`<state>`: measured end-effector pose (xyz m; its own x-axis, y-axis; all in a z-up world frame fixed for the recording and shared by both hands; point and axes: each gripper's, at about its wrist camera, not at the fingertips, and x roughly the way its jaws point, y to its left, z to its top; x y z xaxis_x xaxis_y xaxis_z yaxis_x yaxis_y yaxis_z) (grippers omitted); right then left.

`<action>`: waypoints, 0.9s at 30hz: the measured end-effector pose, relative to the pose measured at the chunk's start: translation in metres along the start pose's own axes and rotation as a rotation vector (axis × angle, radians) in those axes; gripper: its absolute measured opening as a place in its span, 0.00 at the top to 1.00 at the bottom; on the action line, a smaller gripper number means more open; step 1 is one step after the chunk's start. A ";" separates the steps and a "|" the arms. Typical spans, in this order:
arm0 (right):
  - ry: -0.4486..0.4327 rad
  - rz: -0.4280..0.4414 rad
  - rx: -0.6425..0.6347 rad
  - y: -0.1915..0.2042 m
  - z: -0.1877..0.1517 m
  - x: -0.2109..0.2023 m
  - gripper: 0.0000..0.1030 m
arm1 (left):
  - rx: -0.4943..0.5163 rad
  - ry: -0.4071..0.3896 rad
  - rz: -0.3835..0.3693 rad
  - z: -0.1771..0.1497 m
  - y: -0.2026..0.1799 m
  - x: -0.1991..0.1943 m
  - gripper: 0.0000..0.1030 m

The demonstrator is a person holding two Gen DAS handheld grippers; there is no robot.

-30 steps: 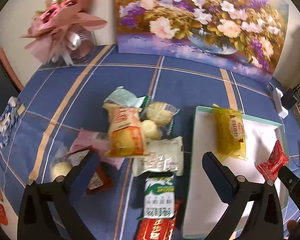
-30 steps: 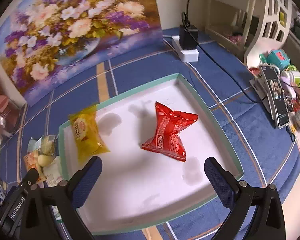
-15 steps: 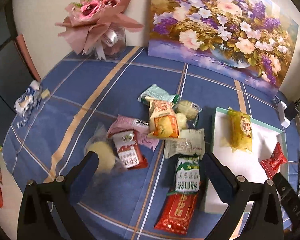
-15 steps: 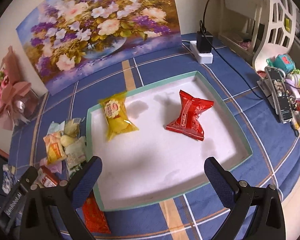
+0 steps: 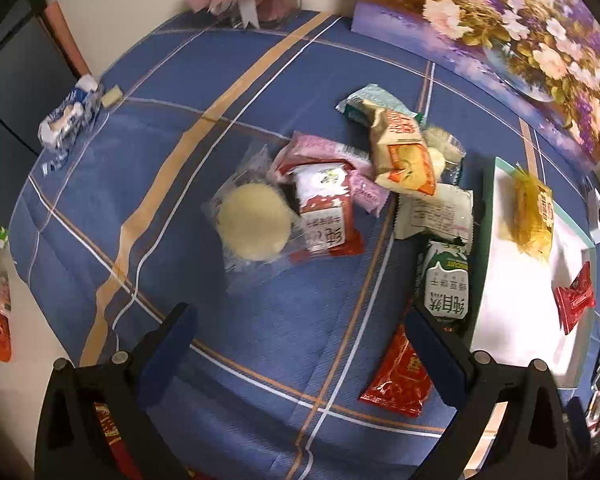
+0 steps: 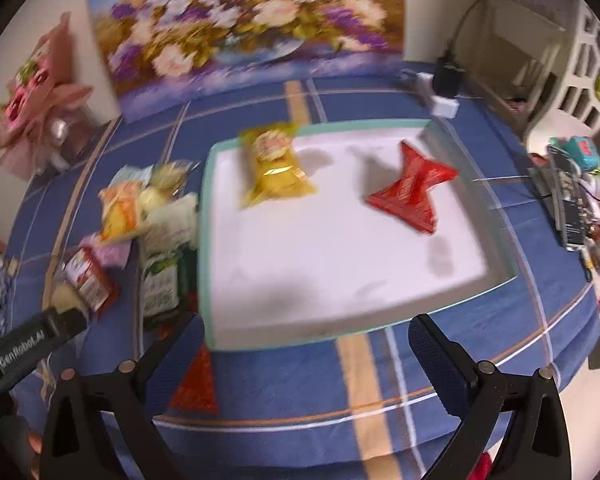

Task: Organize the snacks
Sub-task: 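Move both tools back toward the snack pile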

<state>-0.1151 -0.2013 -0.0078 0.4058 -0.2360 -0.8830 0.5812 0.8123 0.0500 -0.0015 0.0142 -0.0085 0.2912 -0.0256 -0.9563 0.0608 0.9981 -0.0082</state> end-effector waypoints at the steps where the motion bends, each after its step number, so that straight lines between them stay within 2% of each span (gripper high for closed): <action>1: 0.012 0.003 -0.002 0.003 -0.002 0.002 0.00 | -0.006 0.004 -0.003 0.000 0.003 0.001 0.00; 6: 0.089 0.039 0.003 0.013 -0.010 0.016 0.00 | -0.023 0.041 -0.016 0.002 0.014 0.009 0.00; 12: 0.174 0.041 -0.026 0.031 -0.018 0.035 0.00 | -0.071 0.128 -0.048 0.007 0.031 0.030 0.00; 17: 0.260 0.094 -0.017 0.044 -0.026 0.051 0.00 | -0.085 0.173 -0.031 0.007 0.040 0.045 0.00; 23: 0.293 0.060 -0.052 0.060 -0.032 0.065 0.00 | -0.108 0.230 -0.019 0.009 0.051 0.064 0.00; 27: 0.330 0.068 -0.060 0.074 -0.037 0.077 0.00 | -0.132 0.245 -0.021 0.013 0.062 0.072 0.00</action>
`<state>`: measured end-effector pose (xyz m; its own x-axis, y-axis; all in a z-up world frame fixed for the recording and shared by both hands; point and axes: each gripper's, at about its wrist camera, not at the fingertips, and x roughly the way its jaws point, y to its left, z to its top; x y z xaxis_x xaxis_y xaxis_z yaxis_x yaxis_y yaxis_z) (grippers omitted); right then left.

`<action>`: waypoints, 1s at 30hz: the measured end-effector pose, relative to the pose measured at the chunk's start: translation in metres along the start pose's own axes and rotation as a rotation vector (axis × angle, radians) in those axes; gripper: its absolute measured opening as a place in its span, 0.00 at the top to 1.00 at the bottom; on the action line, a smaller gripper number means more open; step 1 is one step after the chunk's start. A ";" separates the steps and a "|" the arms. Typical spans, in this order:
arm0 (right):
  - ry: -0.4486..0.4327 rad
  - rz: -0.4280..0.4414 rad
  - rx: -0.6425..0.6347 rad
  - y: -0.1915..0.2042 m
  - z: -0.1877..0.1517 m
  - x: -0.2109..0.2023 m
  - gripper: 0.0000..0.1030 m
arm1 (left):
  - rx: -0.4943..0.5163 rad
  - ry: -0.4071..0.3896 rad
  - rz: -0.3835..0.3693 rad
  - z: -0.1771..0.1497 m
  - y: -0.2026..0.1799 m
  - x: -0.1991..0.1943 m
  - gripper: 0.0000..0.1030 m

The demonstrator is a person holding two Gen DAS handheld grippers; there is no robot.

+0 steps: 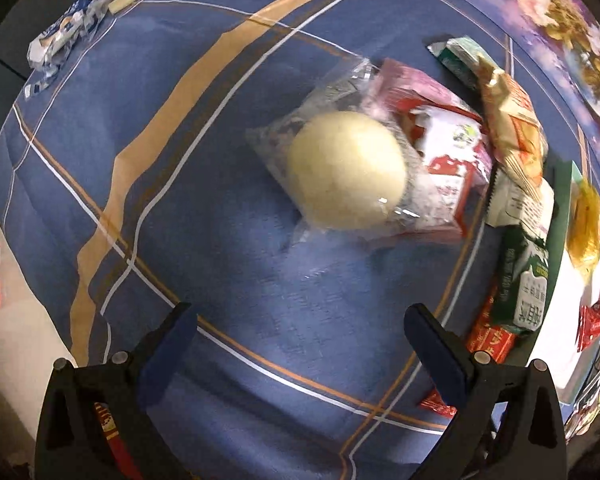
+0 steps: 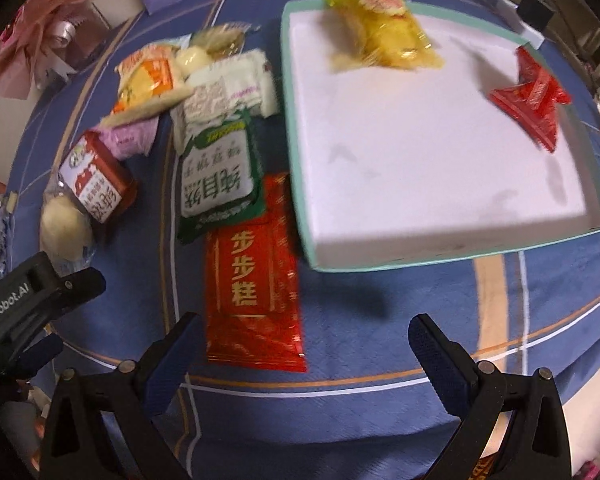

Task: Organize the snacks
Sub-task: 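Move both tools back toward the snack pile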

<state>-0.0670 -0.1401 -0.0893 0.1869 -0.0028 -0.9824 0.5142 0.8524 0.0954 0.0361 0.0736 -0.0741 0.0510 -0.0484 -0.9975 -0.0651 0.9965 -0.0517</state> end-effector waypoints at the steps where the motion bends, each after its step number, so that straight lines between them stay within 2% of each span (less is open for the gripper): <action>1: 0.006 -0.002 -0.004 0.004 -0.001 0.003 0.00 | -0.006 -0.001 -0.003 0.002 0.004 0.000 0.00; 10: 0.037 -0.002 -0.053 0.039 -0.004 0.027 0.00 | -0.074 -0.007 -0.029 0.016 0.035 0.004 0.00; 12: 0.030 -0.026 -0.072 0.048 -0.006 0.031 0.00 | -0.074 -0.016 -0.036 0.018 0.040 0.004 0.00; 17: 0.025 -0.034 -0.085 0.061 -0.006 0.038 0.00 | -0.084 -0.034 -0.070 0.031 0.041 -0.002 0.00; 23: 0.019 -0.018 -0.082 0.055 -0.005 0.038 0.00 | -0.097 -0.084 -0.081 0.032 0.046 -0.016 0.00; 28: 0.002 0.009 -0.086 0.053 -0.001 0.037 0.00 | -0.086 -0.092 -0.093 0.036 0.046 -0.020 0.00; 30: -0.003 0.028 -0.092 0.042 0.020 0.026 0.00 | -0.080 -0.097 -0.100 0.038 0.044 -0.024 0.00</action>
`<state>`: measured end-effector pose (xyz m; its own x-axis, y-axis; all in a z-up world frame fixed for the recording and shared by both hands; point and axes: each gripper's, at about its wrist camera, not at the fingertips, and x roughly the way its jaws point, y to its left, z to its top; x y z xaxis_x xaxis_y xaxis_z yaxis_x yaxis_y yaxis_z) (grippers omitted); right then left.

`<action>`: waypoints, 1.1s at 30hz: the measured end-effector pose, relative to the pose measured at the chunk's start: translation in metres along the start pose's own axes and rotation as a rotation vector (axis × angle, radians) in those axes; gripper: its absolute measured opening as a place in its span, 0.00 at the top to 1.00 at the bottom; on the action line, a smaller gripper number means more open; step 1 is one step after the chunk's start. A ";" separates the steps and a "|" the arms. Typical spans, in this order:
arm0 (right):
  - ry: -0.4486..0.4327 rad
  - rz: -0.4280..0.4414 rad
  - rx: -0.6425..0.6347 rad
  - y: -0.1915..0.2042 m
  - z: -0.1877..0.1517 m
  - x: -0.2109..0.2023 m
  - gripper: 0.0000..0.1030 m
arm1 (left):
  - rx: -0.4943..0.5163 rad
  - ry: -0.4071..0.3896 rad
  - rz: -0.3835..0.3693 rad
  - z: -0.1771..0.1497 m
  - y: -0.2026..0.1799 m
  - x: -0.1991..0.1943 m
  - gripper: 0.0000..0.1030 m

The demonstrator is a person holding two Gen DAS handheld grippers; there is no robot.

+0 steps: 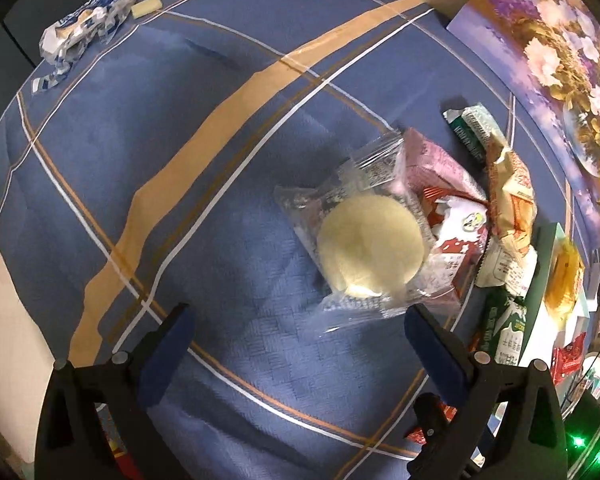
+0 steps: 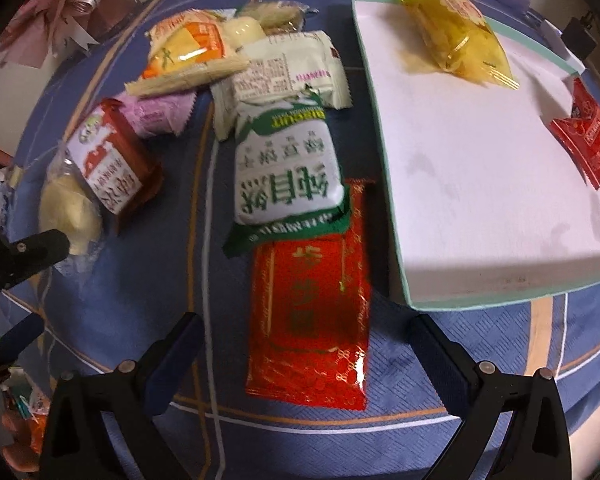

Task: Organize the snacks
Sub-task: 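Move both tools back toward the snack pile, then grasp the clear-wrapped round bun with the left tool while the right tool grasps the red cake packet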

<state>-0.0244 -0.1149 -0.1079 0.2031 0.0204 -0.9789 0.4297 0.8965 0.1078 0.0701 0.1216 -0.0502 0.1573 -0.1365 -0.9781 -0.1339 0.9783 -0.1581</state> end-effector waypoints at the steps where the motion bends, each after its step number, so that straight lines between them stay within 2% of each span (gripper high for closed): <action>1: -0.005 0.006 -0.004 0.000 0.003 -0.001 0.00 | -0.003 -0.005 -0.004 0.002 -0.002 -0.002 0.00; 5: -0.024 0.067 -0.021 -0.002 0.013 -0.022 0.01 | -0.033 -0.031 -0.038 0.010 -0.003 -0.007 0.00; 7: -0.033 0.100 -0.015 0.003 0.015 -0.025 0.07 | -0.042 -0.040 -0.038 0.011 -0.001 -0.007 0.00; 10: -0.058 0.102 0.003 0.004 0.019 -0.031 0.19 | -0.052 -0.049 -0.043 0.017 -0.002 -0.009 0.00; 11: -0.061 0.098 0.013 0.003 0.020 -0.031 0.22 | -0.051 -0.052 -0.046 0.019 -0.004 -0.009 0.00; 13: -0.064 0.082 0.026 0.000 0.024 -0.032 0.34 | -0.043 -0.059 -0.049 0.023 -0.007 -0.009 0.00; 15: -0.068 0.060 0.030 -0.002 0.027 -0.033 0.39 | -0.028 -0.065 -0.055 0.026 -0.012 -0.007 0.00; 20: -0.067 0.024 -0.001 0.000 0.030 -0.034 0.40 | 0.020 -0.076 -0.056 0.031 -0.029 -0.005 0.04; 25: -0.071 -0.011 -0.031 0.014 0.033 -0.035 0.42 | 0.043 -0.075 -0.104 0.032 -0.038 0.004 0.27; 33: -0.088 -0.060 -0.081 0.043 0.019 -0.035 0.43 | 0.031 -0.055 -0.116 0.030 -0.029 0.002 0.38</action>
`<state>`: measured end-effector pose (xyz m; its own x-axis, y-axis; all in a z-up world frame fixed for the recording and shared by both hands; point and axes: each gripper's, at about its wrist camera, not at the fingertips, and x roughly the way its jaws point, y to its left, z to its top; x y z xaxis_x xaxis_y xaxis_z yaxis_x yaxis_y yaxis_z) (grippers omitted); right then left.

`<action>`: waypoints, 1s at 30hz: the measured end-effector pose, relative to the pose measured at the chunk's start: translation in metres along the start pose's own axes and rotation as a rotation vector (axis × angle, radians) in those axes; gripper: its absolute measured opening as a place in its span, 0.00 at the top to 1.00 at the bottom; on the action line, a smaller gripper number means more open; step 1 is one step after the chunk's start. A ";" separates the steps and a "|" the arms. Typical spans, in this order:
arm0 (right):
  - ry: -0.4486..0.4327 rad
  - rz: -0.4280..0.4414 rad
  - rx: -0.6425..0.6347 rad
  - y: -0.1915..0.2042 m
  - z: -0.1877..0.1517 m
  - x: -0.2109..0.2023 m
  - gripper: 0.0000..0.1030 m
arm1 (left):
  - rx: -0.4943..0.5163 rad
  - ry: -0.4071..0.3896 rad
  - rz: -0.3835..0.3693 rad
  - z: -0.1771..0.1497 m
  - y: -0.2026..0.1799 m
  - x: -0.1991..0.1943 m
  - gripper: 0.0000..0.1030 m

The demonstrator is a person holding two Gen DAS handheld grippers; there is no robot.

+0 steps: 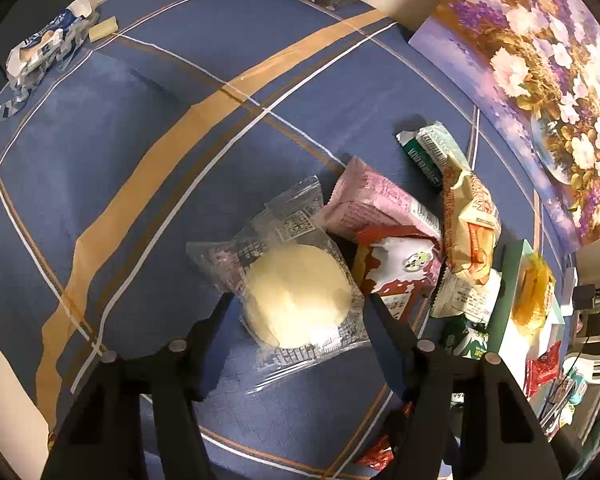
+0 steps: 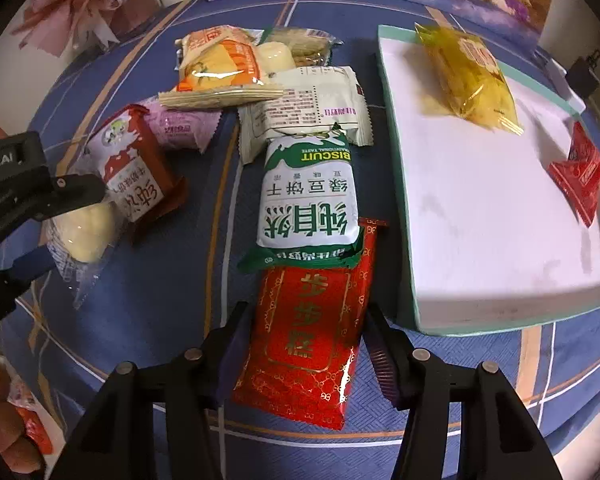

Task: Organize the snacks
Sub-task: 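Grasp the clear-wrapped round bun with the left tool while the right tool grasps the red cake packet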

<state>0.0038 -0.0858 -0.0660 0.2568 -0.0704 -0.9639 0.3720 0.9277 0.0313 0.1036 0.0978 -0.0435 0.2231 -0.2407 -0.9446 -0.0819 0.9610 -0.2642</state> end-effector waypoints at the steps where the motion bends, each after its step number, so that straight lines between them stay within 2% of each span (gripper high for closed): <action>1: -0.002 -0.008 -0.012 0.003 0.000 0.001 0.43 | 0.000 0.005 0.003 -0.001 0.002 0.001 0.39; 5: -0.009 -0.016 -0.029 0.015 -0.004 0.002 0.43 | 0.007 0.013 0.013 -0.003 0.002 0.002 0.41; 6: -0.010 -0.013 -0.030 0.007 -0.009 -0.001 0.43 | 0.008 0.014 0.015 -0.004 0.001 0.002 0.41; 12: -0.010 0.006 -0.032 0.007 -0.007 -0.001 0.51 | 0.020 0.030 0.031 -0.005 -0.006 0.001 0.45; 17: -0.002 0.076 0.019 -0.003 -0.002 -0.009 0.51 | 0.016 0.039 0.033 -0.009 -0.009 -0.004 0.47; 22: -0.019 0.129 0.049 -0.014 0.005 -0.023 0.52 | 0.004 0.052 -0.005 -0.007 -0.007 -0.005 0.49; 27: -0.046 0.174 0.070 -0.033 0.005 -0.027 0.54 | 0.013 0.019 -0.039 -0.008 -0.012 -0.019 0.53; 28: -0.052 0.184 0.075 -0.036 0.005 -0.029 0.57 | 0.016 0.012 -0.042 -0.008 -0.013 -0.023 0.56; 30: -0.065 0.208 0.083 -0.039 0.003 -0.035 0.59 | 0.020 0.000 -0.046 -0.007 -0.014 -0.031 0.57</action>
<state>-0.0168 -0.1212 -0.0325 0.3913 0.0934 -0.9155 0.3760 0.8918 0.2517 0.0906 0.0910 -0.0120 0.2263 -0.2850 -0.9314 -0.0524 0.9513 -0.3038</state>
